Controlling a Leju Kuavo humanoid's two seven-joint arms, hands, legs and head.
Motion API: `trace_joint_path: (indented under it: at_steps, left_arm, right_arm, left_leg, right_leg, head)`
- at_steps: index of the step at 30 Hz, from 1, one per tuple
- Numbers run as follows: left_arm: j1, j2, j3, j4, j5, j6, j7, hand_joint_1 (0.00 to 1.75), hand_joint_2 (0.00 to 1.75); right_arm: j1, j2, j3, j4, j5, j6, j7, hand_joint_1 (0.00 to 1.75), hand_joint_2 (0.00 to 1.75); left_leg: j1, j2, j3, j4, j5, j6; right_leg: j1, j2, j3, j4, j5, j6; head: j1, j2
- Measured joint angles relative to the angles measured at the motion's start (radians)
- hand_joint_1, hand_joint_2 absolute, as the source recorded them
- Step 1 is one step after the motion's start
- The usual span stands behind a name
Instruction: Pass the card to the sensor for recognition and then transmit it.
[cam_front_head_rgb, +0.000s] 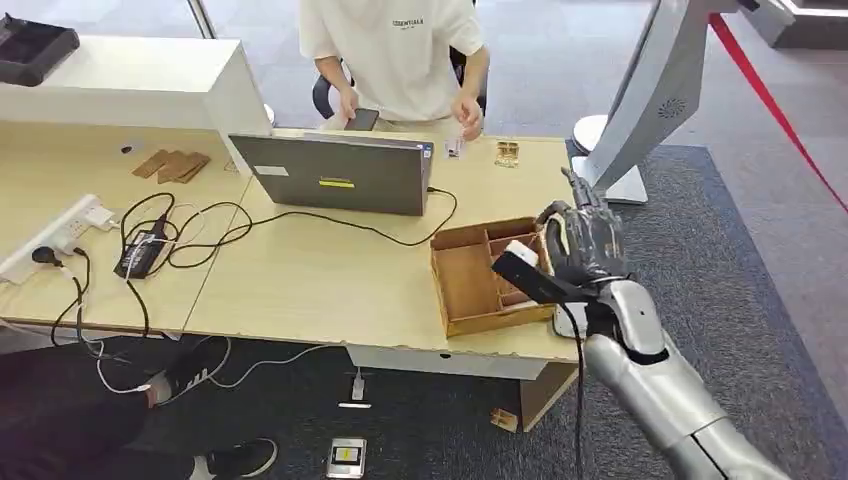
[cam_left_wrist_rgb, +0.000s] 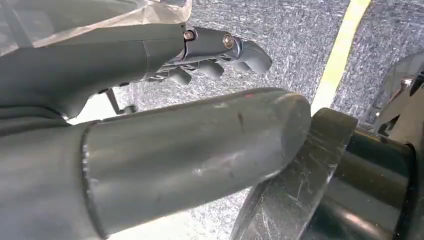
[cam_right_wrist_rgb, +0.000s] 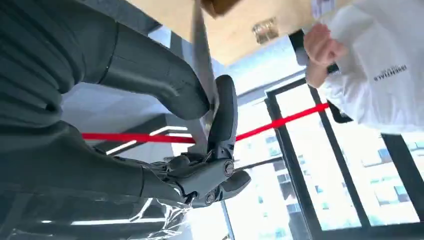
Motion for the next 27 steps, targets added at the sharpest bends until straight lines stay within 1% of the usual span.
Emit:
trace_joint_path:
  at_steps: [8,17,19,23,25,27]
  left_arm:
    - [-0.001,0.000,0.000,0.000,-0.001,0.000,0.000,0.00,0.00]
    - [-0.001,0.000,0.000,0.000,-0.008,0.000,-0.005,0.00,0.00]
    - [-0.003,0.000,0.000,0.000,-0.013,0.000,-0.006,0.00,0.00]
    - [-0.009,0.000,0.000,0.000,-0.027,0.000,-0.009,0.00,0.00]
    - [-0.013,0.000,0.000,0.000,-0.035,0.000,-0.009,0.00,0.00]
    - [-0.018,0.000,0.000,0.000,-0.041,0.000,-0.009,0.00,0.00]
  right_arm:
    - [-0.021,-0.025,-0.028,-0.091,0.000,0.003,0.005,1.75,1.75]
    - [-0.025,-0.041,-0.043,-0.144,0.000,0.009,0.006,1.75,1.75]
    - [-0.030,-0.042,-0.043,-0.157,0.001,0.030,0.014,1.75,1.75]
    - [-0.083,-0.038,-0.034,-0.158,-0.020,0.115,0.014,1.75,1.75]
    - [-0.129,-0.029,-0.023,-0.133,-0.046,0.150,-0.009,1.75,1.75]
    - [-0.175,-0.016,-0.014,-0.092,-0.063,0.161,-0.031,1.75,1.75]
  left_leg:
    - [0.000,0.000,0.000,0.000,0.000,0.000]
    - [0.000,0.000,0.000,0.000,0.000,0.000]
    - [0.000,0.000,0.000,0.000,0.000,0.000]
    - [0.000,0.000,-0.001,0.000,0.000,0.000]
    - [0.000,0.000,-0.001,0.000,0.000,-0.001]
    - [0.000,-0.001,-0.001,0.000,0.001,-0.001]
  right_leg:
    - [0.000,0.000,0.000,0.000,0.000,0.000]
    - [0.000,0.000,0.000,0.000,0.000,0.000]
    - [0.000,0.000,0.000,0.000,0.000,0.000]
    - [0.000,0.000,0.000,0.001,0.000,0.000]
    - [0.000,0.000,0.000,0.001,0.000,0.000]
    - [0.000,0.000,0.000,0.001,0.000,0.000]
  head:
    - [0.000,0.000]
    - [0.000,0.000]
    - [0.000,0.000]
    - [0.000,0.000]
    - [0.000,0.000]
    - [0.000,0.000]
